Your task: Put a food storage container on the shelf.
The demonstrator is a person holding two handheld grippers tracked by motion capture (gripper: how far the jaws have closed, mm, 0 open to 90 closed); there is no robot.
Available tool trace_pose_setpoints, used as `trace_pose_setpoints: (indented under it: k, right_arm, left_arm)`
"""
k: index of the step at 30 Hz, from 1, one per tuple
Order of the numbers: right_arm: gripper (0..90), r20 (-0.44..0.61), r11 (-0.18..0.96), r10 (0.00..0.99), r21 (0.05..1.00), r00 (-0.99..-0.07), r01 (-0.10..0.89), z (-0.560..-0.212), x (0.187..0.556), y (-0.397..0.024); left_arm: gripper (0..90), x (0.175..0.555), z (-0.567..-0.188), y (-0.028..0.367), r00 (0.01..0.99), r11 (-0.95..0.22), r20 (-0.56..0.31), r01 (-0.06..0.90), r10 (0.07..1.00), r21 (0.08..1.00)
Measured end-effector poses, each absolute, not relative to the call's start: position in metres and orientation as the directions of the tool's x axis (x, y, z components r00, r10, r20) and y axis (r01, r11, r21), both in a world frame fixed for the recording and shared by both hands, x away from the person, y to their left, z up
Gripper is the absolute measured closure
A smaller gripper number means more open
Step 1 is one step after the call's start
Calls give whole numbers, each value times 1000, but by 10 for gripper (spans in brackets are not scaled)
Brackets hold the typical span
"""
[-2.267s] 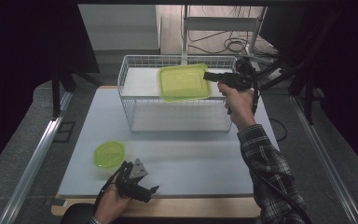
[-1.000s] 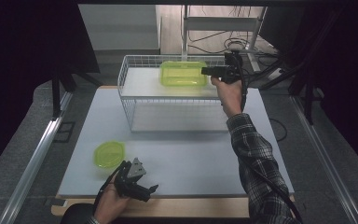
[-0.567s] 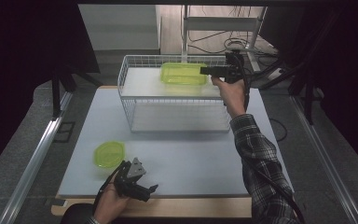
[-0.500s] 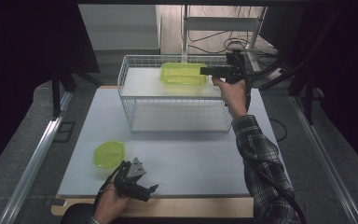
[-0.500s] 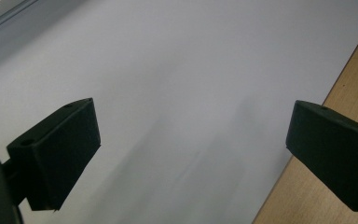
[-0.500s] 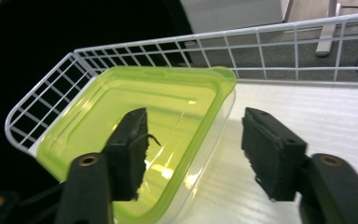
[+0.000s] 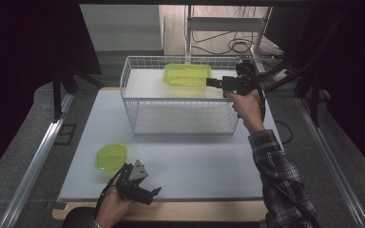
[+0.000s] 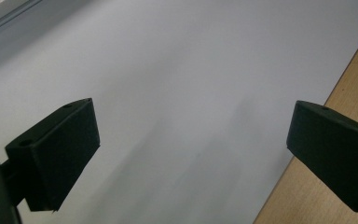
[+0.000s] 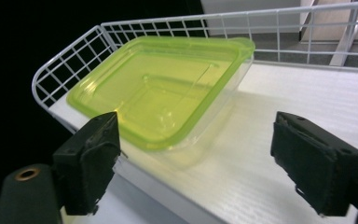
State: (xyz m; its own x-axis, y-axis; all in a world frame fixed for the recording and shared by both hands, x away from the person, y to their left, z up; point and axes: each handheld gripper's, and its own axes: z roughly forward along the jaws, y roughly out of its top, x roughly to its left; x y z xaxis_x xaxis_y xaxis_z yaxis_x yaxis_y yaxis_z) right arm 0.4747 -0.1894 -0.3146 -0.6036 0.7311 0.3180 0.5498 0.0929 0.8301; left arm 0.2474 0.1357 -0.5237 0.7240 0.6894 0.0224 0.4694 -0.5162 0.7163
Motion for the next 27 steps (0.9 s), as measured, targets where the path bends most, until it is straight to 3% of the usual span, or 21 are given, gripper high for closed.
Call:
trace_pose_setpoints:
  k: [16,27]
  right_arm:
    - [24,235,212,685,842,-690,497,-337,434,-197]
    - [5,196,268,686,827,-700,494,-360,412,-204]
  left_arm:
    - [12,248,-523,138,715,-493,-3,485,699,723]
    - [10,248,-522,138,718,-488,-8,482,696,728]
